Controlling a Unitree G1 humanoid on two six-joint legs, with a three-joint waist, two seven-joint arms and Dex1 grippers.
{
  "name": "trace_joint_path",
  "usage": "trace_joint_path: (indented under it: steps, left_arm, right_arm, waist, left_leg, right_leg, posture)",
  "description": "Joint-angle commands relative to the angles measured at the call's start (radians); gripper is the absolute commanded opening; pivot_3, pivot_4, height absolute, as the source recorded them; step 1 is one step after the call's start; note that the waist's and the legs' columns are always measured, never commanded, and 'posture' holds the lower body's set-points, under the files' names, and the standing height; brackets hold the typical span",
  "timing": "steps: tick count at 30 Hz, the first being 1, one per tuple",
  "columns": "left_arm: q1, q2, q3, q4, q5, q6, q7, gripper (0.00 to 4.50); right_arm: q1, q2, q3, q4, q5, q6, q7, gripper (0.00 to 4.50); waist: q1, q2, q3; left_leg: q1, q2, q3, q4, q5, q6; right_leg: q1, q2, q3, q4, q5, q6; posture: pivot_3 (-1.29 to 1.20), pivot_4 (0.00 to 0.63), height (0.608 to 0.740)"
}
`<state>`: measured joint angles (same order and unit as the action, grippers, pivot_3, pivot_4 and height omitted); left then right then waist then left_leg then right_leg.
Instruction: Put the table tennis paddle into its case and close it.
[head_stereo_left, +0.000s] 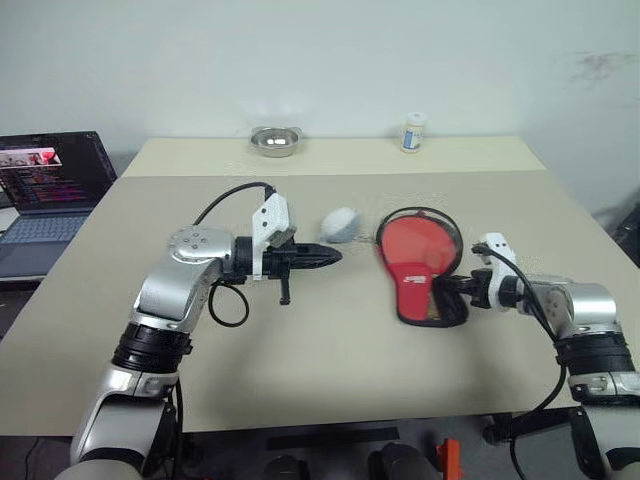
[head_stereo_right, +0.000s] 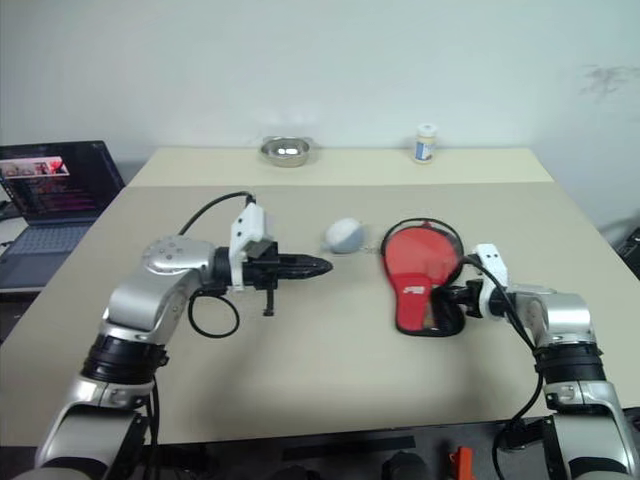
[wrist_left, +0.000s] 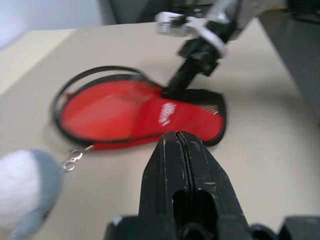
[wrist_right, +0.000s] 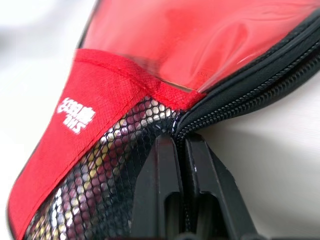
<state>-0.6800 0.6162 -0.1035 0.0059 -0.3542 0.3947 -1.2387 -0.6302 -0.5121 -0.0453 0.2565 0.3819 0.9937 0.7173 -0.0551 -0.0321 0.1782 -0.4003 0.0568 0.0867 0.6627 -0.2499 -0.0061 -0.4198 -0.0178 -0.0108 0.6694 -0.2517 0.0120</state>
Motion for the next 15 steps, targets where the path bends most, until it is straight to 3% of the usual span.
trace_joint_path:
  steps: [1, 8, 15]
  left_arm:
    - [-0.018, 0.016, 0.029, -0.041, -0.032, -0.016, -0.016, 0.00]
    - [-0.009, 0.020, 0.016, -0.080, -0.052, 0.011, -0.017, 0.00]
    - [0.042, 0.028, 0.001, -0.136, -0.078, 0.050, -0.028, 0.00]
  right_arm:
    - [-0.031, 0.071, 0.023, -0.126, 0.064, 0.040, 0.000, 0.04]
    - [0.065, 0.191, 0.044, -0.359, 0.118, 0.159, -0.087, 0.04]
    - [0.265, 0.184, -0.068, -0.620, 0.213, 0.338, -0.178, 0.04]
  waist:
    - [0.000, 0.000, 0.000]
    - [0.008, 0.000, 0.000]
    - [0.025, 0.000, 0.000]
  left_leg:
    - [0.000, 0.000, 0.001, 0.000, 0.000, -0.001]
    - [0.000, 0.001, 0.001, 0.000, 0.002, -0.003]
    - [-0.001, -0.003, 0.001, 0.000, 0.002, -0.003]
  right_leg:
    - [-0.002, 0.000, 0.000, 0.003, 0.000, 0.000]
    - [-0.004, 0.001, 0.000, 0.010, -0.001, -0.001]
    - [-0.004, 0.000, 0.000, 0.009, -0.002, -0.002]
  posture:
    - [0.00, 0.150, 0.740]
    - [0.00, 0.150, 0.740]
    - [0.00, 0.150, 0.740]
